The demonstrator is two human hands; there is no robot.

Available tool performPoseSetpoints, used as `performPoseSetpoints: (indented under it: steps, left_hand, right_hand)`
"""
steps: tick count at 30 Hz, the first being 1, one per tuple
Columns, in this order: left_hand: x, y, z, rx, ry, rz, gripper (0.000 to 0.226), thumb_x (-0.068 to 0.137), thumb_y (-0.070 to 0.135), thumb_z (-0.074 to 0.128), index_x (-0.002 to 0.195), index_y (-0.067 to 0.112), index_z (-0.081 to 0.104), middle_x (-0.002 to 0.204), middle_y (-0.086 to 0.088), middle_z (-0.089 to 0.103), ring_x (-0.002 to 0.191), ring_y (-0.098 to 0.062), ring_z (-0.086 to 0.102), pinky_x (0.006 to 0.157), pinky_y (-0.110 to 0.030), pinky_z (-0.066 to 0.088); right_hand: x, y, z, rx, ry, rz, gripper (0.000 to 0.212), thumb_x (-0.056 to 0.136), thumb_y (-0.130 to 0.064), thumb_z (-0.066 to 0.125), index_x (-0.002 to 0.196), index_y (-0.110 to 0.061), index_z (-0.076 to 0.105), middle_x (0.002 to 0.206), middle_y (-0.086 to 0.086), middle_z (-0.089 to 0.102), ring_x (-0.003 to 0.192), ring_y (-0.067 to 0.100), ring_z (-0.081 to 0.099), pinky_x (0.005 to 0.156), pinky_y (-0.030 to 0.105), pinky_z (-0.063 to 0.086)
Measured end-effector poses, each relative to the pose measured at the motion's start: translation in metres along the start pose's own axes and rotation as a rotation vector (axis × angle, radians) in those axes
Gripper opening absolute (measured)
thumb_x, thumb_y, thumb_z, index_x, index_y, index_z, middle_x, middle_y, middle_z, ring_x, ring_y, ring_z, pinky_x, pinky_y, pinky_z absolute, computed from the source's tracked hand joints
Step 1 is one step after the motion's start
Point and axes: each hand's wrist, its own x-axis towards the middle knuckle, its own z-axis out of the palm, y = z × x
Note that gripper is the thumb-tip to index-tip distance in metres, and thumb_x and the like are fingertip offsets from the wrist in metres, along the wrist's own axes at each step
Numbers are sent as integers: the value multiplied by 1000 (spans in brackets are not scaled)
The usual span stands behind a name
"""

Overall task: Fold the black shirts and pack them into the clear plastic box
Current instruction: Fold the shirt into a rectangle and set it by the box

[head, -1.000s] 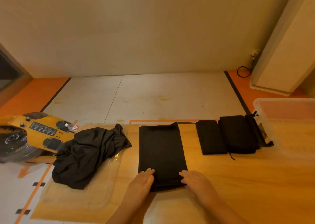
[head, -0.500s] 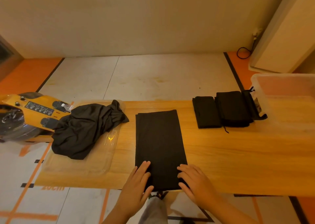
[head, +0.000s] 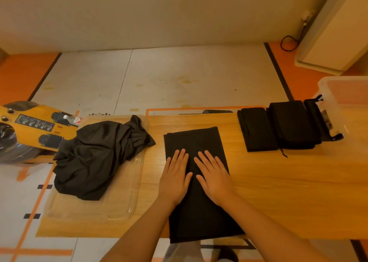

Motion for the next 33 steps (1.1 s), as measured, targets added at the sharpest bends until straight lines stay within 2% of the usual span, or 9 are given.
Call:
performPoseSetpoints:
  steps: [2, 6, 11, 14, 16, 20, 24, 27, 33]
  left_hand:
    - [11, -12, 6, -1, -26, -55, 67, 92, 54, 1, 152, 23, -2, 161, 3, -9, 147, -12, -18, 119, -32, -12]
    - [31, -42, 16, 46, -24, -41, 66, 99, 56, 16, 155, 23, 11, 163, 1, 4, 149, -14, -8, 118, -39, 0]
    - [83, -58, 3, 75, -61, 52, 68, 95, 59, 6, 154, 26, 0, 162, 3, -8, 148, -13, -16, 119, -40, -7]
    - [103, -65, -6, 96, -109, 79, 70, 90, 61, -3, 151, 28, -10, 160, 5, -17, 145, -13, -23, 118, -36, -14]
    - [104, -67, -11, 87, -98, 84, 69, 93, 59, 1, 153, 26, -7, 161, 2, -15, 146, -15, -23, 118, -36, -12]
    - [54, -52, -13, -85, 24, 130, 62, 101, 45, 25, 155, 21, 8, 163, -1, -4, 150, -17, -9, 120, -37, -3]
    - [-34, -35, 5, -140, -26, 239, 65, 98, 40, 38, 155, 21, 13, 163, 1, 6, 150, -16, 5, 119, -35, 6]
    - [-71, -37, 22, -30, -121, 286, 65, 97, 43, 38, 155, 21, 17, 163, 2, 12, 149, -16, 13, 117, -37, 12]
    - [-83, -24, 16, -8, -116, 338, 75, 96, 55, 45, 154, 15, 20, 163, 1, 11, 150, -16, 9, 120, -35, 5]
  right_hand:
    - [12, 5, 10, 3, -26, 92, 59, 95, -49, 23, 147, -24, 29, 156, 1, 29, 145, 20, 15, 118, 40, 12]
    - [28, 15, 20, 47, -34, 184, 65, 90, -54, 25, 147, -24, 29, 154, 4, 33, 143, 25, 27, 116, 39, 5]
    - [66, 17, 18, 34, 30, 260, 64, 91, -54, 20, 148, -25, 24, 156, 4, 24, 145, 25, 20, 118, 40, 7]
    - [84, 20, 11, 11, 38, 249, 61, 96, -53, 13, 150, -28, -1, 159, 0, -5, 148, 21, -7, 119, 39, -4]
    - [86, 19, 3, 35, 25, 240, 62, 99, -50, 21, 147, -29, -12, 156, -3, -18, 145, 19, -18, 115, 37, -12]
    - [48, 7, 1, 50, 97, 111, 60, 96, -44, 36, 149, -23, 18, 157, 0, 13, 147, 21, 11, 120, 38, 4]
    - [-27, -3, 33, 93, 6, 71, 55, 98, -47, 21, 147, -23, 29, 154, 0, 31, 145, 18, 17, 115, 37, 9]
    - [-56, 0, 44, 85, -53, 115, 60, 101, -49, 6, 149, -21, 30, 154, 1, 34, 145, 18, 17, 114, 38, 12]
    - [-74, -10, 42, 79, -77, -10, 77, 90, -70, 27, 149, -21, 30, 156, 0, 27, 144, 18, 20, 114, 36, 9]
